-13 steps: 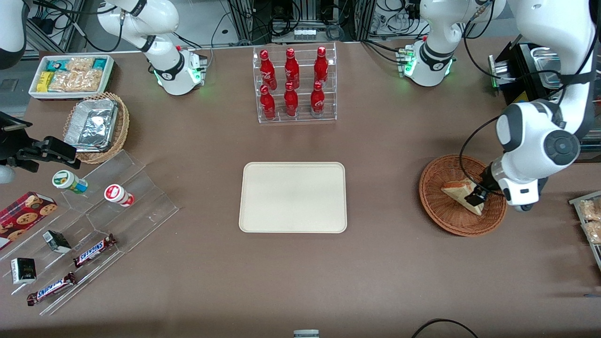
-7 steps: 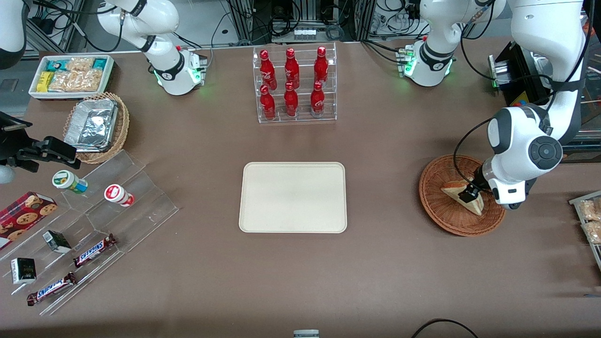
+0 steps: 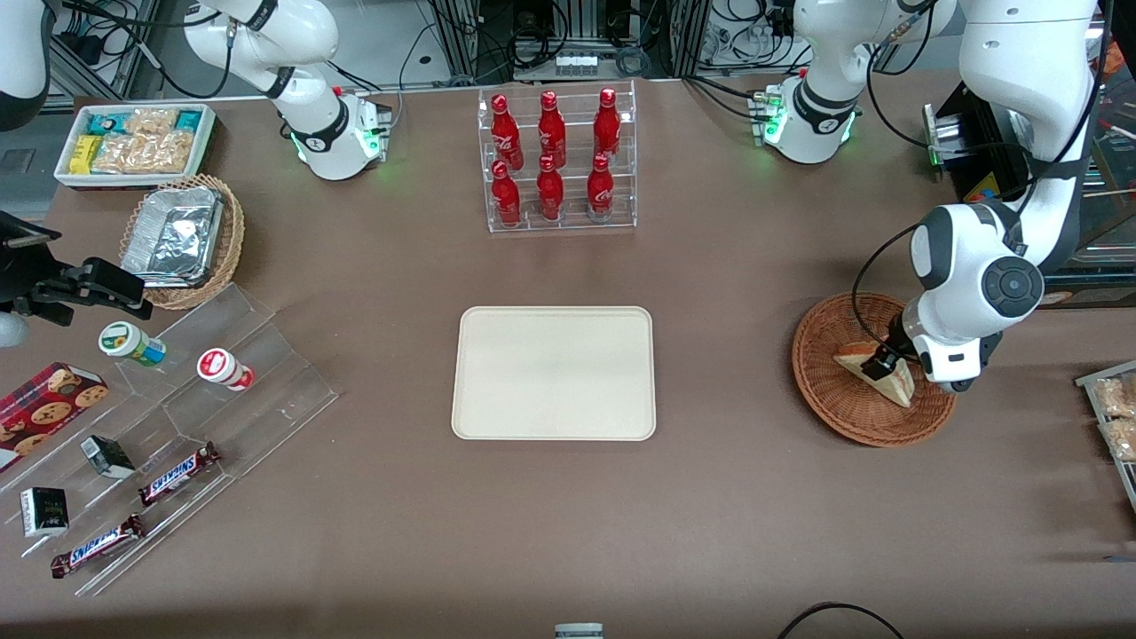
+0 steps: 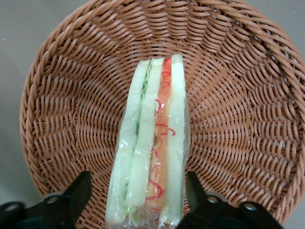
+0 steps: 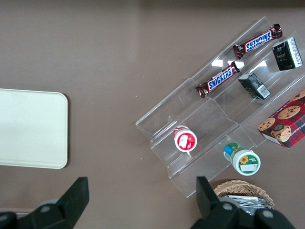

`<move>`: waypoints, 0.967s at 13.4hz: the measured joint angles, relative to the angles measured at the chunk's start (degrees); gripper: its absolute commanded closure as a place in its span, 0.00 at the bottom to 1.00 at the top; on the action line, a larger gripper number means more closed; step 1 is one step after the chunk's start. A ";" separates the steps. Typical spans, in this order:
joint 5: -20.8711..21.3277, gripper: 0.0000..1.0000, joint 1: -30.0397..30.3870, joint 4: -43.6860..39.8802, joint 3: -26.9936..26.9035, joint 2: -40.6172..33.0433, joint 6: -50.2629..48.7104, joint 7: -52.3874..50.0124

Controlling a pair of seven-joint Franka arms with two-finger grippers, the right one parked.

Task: Place sandwich from basket to tray
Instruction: 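Close the left gripper on the sandwich's wrapped end, then lift the sandwich out of the basket and carry it toward the tray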

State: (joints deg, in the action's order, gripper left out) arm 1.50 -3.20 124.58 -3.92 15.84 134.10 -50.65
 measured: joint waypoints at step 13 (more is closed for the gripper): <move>3.47 0.82 -6.09 -11.35 0.61 -5.72 -23.68 0.01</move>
State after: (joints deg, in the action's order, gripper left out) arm 4.97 -9.29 113.23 -3.31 10.12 110.43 -50.64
